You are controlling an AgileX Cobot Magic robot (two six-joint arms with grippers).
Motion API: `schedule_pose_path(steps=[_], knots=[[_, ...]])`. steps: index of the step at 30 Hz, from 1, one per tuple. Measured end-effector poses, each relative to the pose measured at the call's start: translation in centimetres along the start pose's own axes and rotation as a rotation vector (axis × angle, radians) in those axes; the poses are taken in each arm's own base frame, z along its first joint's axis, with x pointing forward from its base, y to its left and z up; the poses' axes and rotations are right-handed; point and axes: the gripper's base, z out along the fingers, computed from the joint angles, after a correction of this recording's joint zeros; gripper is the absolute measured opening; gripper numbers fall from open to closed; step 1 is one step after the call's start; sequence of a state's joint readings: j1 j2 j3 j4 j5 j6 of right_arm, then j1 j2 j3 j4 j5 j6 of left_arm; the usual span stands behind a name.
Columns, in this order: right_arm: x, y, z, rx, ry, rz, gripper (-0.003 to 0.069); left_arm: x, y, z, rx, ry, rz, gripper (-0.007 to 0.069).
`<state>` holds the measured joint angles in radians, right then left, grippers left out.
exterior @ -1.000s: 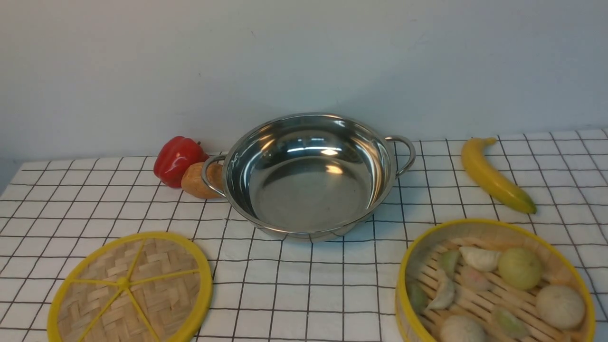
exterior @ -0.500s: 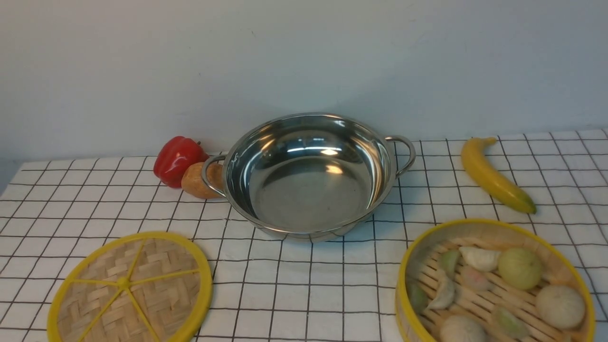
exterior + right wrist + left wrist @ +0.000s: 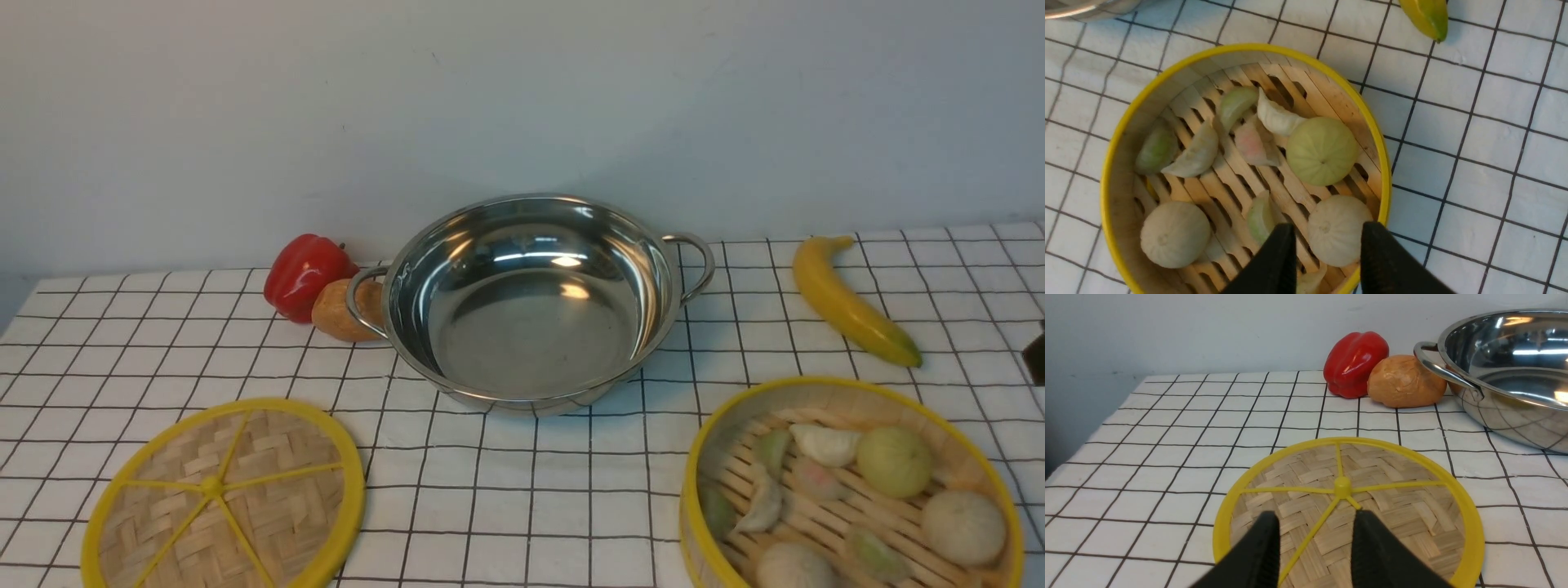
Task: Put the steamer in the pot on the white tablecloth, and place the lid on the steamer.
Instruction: 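Reach for and grasp the rim of the bamboo steamer holding the buns with the right gripper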
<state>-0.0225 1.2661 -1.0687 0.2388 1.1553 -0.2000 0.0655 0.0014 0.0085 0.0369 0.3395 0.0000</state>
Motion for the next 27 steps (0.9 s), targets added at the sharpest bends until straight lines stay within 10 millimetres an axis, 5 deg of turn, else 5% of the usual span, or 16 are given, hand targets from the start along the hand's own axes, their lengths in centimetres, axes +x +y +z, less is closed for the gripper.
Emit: schedule_pose_path(steps=[11, 27], knots=[[-1.7, -2.0, 7.3, 0.026, 0.148, -0.013, 0.0243, 0.0, 0.0, 0.0, 0.0, 0.0, 0.0, 0.0243], [-2.1, -3.5, 13.0, 0.052, 0.225, -0.082, 0.0243, 0.0, 0.0, 0.0, 0.0, -0.001, 0.0, 0.0243]])
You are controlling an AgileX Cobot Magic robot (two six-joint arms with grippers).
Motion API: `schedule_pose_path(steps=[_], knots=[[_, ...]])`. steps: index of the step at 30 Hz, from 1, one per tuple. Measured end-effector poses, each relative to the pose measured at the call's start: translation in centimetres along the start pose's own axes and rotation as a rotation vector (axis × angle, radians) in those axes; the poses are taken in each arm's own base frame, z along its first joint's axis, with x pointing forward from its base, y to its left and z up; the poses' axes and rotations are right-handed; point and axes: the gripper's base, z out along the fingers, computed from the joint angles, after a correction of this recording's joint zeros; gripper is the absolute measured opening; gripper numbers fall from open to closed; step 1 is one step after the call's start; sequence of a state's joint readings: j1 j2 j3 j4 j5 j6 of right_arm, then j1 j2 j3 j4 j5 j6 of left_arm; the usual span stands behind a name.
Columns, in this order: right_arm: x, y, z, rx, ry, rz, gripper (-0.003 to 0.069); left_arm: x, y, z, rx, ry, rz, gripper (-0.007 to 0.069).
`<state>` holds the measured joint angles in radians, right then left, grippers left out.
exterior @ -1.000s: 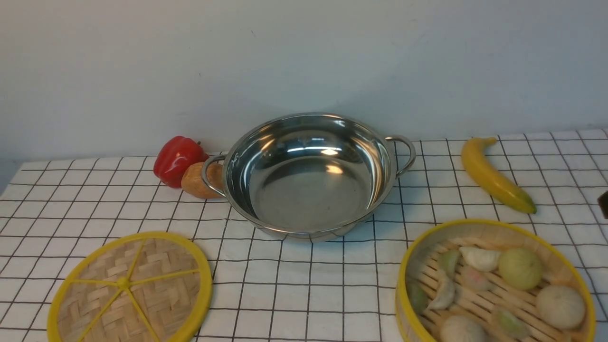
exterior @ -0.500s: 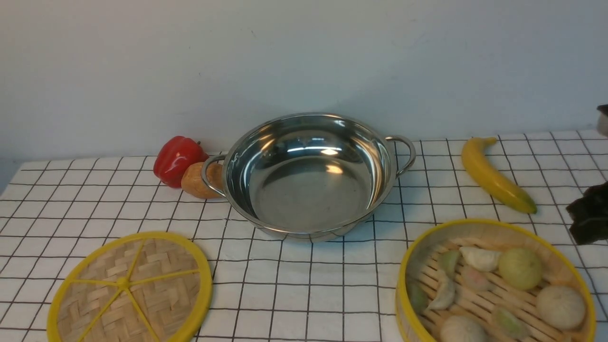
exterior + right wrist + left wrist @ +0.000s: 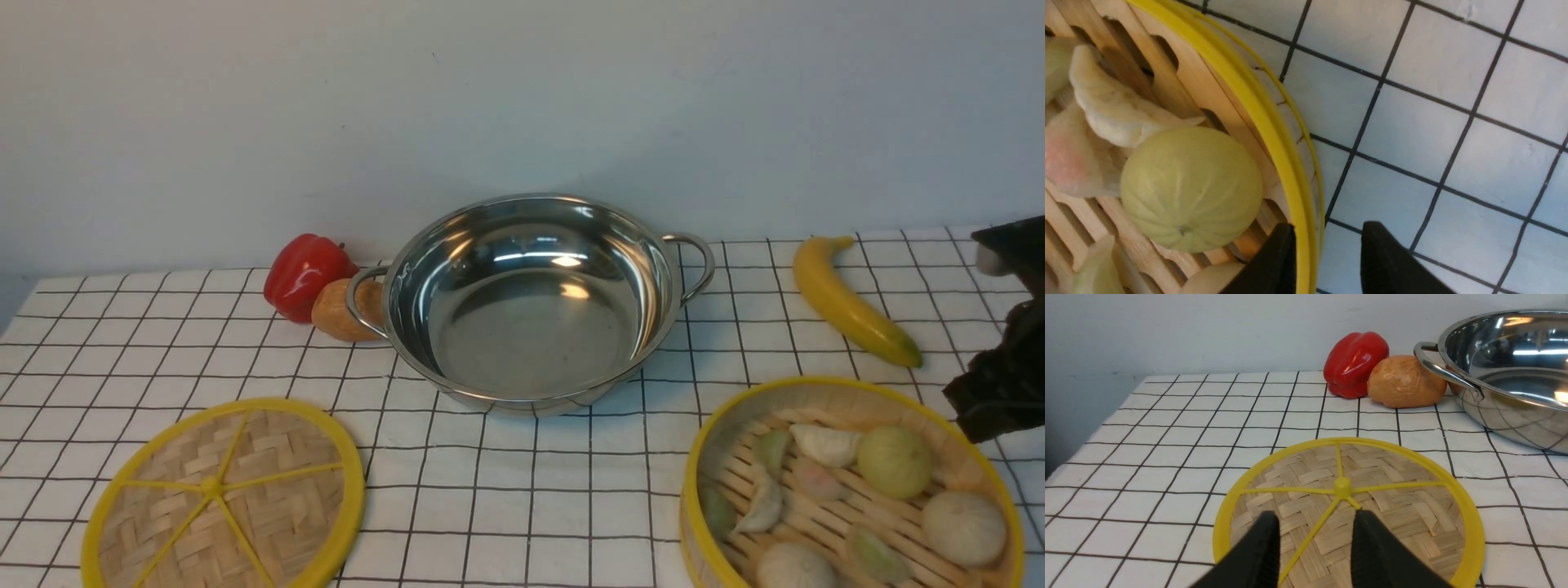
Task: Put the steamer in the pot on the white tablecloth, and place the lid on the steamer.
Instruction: 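Reach for and grasp the rim of the bamboo steamer holding the buns with the right gripper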
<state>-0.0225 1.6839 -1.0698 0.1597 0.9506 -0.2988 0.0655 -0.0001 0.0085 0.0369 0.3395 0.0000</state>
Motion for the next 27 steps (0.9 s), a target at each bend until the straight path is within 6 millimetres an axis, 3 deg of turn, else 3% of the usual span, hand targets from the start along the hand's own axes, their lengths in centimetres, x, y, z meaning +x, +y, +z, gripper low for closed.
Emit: schedule_pose_path(steps=[27], knots=[[-0.2, -0.3, 4.2, -0.033, 0.096, 0.002, 0.0243, 0.0, 0.0, 0.0, 0.0, 0.0, 0.0, 0.0243]])
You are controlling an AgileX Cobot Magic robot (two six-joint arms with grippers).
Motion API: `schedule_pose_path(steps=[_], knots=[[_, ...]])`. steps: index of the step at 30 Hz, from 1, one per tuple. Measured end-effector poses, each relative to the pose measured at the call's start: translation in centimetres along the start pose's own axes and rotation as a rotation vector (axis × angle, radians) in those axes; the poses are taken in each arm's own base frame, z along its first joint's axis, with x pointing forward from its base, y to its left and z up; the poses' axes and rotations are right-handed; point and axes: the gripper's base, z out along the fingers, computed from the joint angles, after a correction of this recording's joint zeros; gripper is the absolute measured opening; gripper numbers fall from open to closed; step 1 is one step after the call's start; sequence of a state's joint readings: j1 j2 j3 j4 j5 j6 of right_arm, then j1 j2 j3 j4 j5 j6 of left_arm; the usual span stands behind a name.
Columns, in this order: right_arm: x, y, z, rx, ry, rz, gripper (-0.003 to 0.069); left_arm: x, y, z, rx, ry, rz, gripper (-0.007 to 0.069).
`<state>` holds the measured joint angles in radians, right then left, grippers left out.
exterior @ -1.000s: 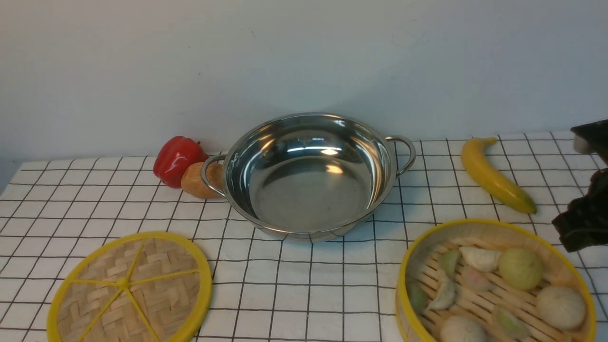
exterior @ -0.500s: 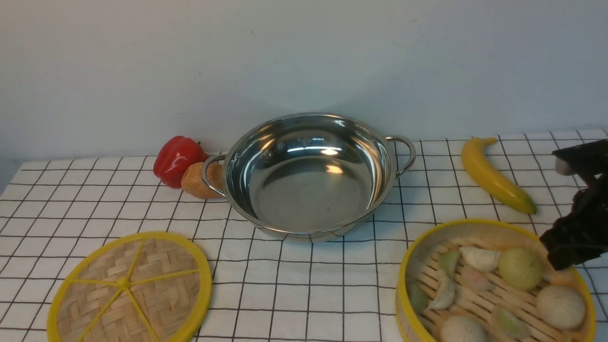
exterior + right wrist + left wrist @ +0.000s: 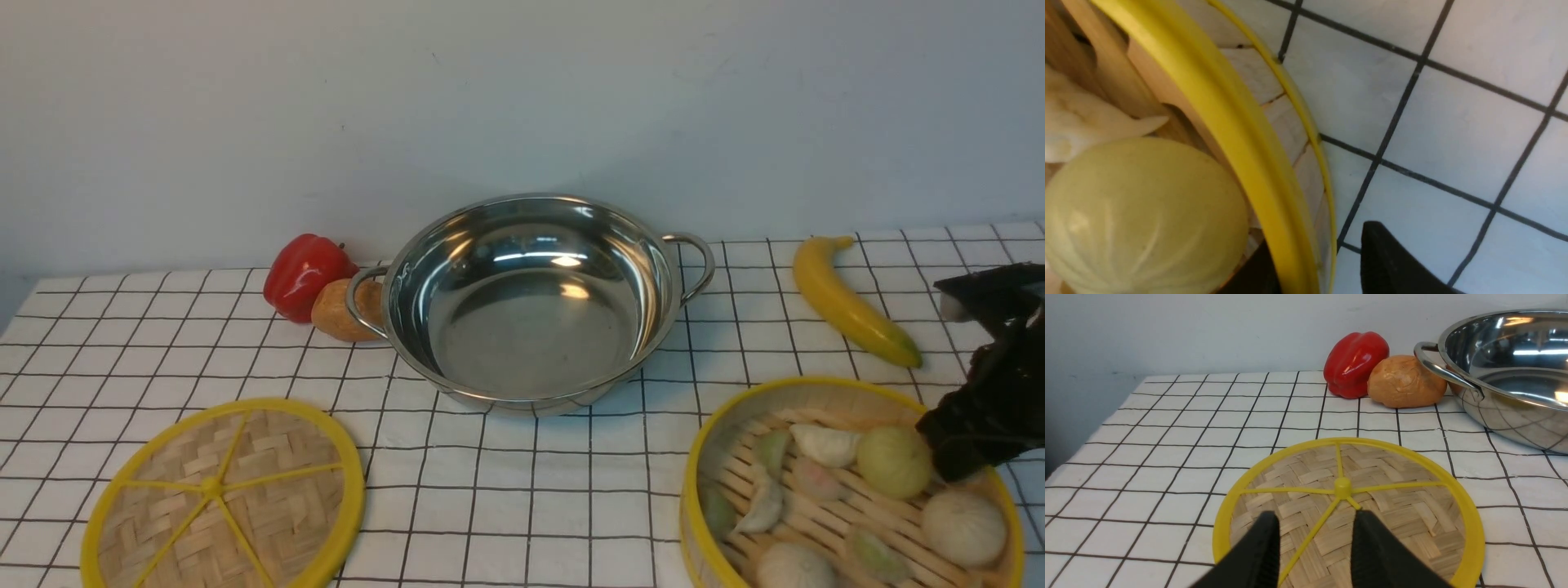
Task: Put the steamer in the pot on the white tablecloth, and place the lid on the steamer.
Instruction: 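Reach for and grasp the rim of the bamboo steamer holding the buns with the right gripper, then place the bamboo steamer basket of food into the steel pot with the right gripper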
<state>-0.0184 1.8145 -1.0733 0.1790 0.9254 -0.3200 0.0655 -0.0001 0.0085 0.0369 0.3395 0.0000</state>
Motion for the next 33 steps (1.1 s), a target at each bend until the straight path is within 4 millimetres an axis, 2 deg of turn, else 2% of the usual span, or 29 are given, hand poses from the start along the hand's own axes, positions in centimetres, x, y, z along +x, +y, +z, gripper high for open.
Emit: schedule_pose_path(steps=[4, 7, 10, 16, 19, 26, 28, 30, 33], knots=[[0.0, 0.0, 0.0, -0.001, 0.0, 0.001, 0.0213, 0.0, 0.0, 0.0, 0.0, 0.0, 0.0, 0.0243], [0.0, 0.2, 0.1, -0.004, 0.0, -0.004, 0.0102, 0.0, 0.0, 0.0, 0.0, 0.0, 0.0, 0.0243], [-0.2, 0.1, 0.0, 0.006, -0.007, -0.011, 0.006, 0.0, 0.0, 0.0, 0.0, 0.0, 0.0, 0.0243], [-0.8, 0.1, -0.7, -0.005, -0.001, -0.011, 0.0059, 0.0, 0.0, 0.0, 0.0, 0.0, 0.0, 0.0243], [-1.7, 0.2, -1.9, -0.017, -0.007, -0.01, 0.0059, 0.0, 0.0, 0.0, 0.0, 0.0, 0.0, 0.0243], [-4.3, 0.6, -6.3, -0.049, -0.045, 0.014, 0.0059, 0.0, 0.0, 0.0, 0.0, 0.0, 0.0, 0.0243], [-4.6, 0.7, -6.8, -0.049, -0.052, 0.008, 0.0059, 0.0, 0.0, 0.0, 0.0, 0.0, 0.0, 0.0243], [-5.1, 1.2, -7.4, -0.036, -0.064, -0.021, 0.0059, 0.0, 0.0, 0.0, 0.0, 0.0, 0.0, 0.0243], [-6.0, 3.1, -8.4, 0.011, -0.087, -0.103, 0.0059, 0.0, 0.0, 0.0, 0.0, 0.0, 0.0, 0.0243]])
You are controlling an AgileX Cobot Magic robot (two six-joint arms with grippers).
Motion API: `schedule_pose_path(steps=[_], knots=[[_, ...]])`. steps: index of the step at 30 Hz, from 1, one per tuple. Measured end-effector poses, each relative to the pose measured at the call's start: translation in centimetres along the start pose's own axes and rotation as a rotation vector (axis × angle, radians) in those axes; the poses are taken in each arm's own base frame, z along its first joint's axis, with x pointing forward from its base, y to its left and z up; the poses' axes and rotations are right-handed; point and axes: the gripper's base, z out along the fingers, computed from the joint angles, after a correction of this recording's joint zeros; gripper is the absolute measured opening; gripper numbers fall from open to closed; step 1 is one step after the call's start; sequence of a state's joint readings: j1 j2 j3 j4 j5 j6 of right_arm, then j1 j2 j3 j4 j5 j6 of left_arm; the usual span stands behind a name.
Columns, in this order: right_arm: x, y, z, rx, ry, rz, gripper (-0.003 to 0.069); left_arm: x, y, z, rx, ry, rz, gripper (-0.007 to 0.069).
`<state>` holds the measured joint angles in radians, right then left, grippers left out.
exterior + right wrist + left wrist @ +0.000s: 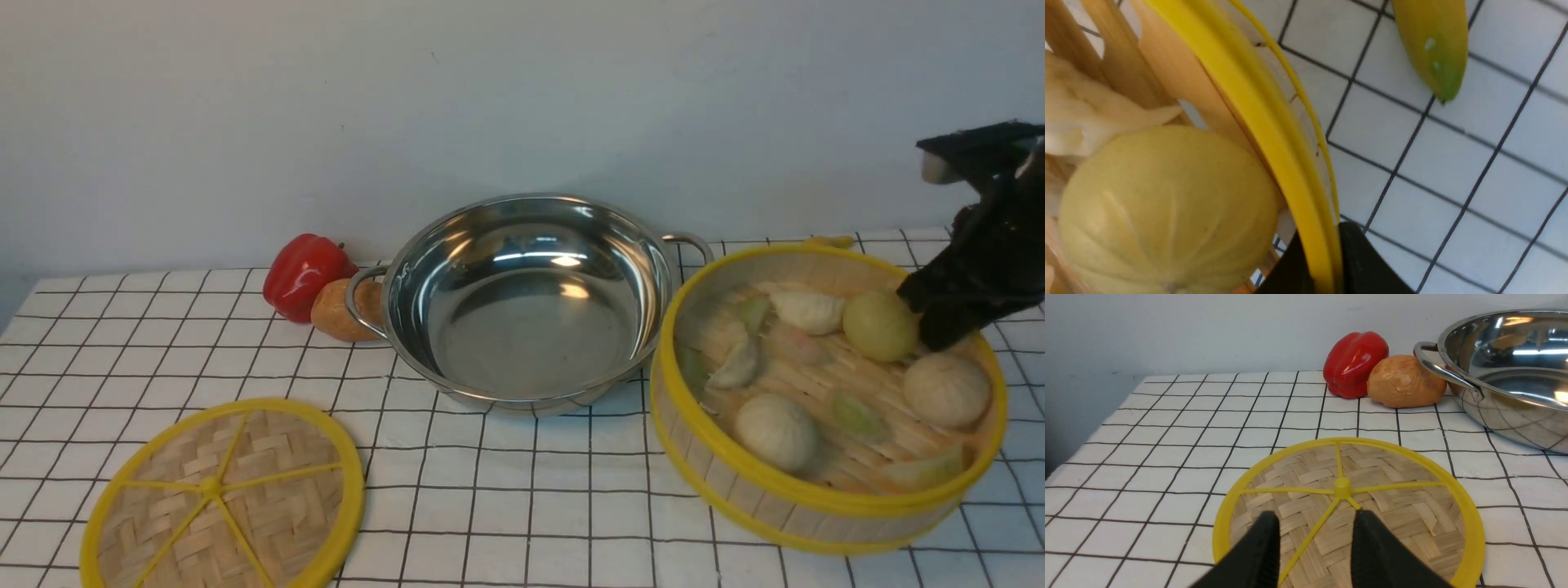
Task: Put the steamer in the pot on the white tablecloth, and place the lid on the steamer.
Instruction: 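Place the bamboo steamer basket of food into the steel pot with the right gripper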
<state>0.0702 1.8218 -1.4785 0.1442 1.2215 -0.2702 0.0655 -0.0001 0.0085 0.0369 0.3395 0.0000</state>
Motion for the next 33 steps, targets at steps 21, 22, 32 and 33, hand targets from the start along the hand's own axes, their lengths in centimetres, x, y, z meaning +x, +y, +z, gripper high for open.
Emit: schedule_pose_path(steps=[21, 22, 32, 33], knots=[[-12.0, 9.1, 0.2, -0.093, -0.262, -0.116, 0.0059, 0.0, 0.0, 0.0, 0.0, 0.0, 0.0, 0.0243], [-12.6, 9.6, 0.7, -0.1, -0.267, -0.125, 0.0059, 0.0, 0.0, 0.0, 0.0, 0.0, 0.0, 0.0243], [-15.3, 10.7, 2.6, -0.128, -0.334, -0.129, 0.0059, 0.0, 0.0, 0.0, 0.0, 0.0, 0.0, 0.0243], [-15.5, 10.7, 2.8, -0.131, -0.335, -0.128, 0.0059, 0.0, 0.0, 0.0, 0.0, 0.0, 0.0, 0.0243]])
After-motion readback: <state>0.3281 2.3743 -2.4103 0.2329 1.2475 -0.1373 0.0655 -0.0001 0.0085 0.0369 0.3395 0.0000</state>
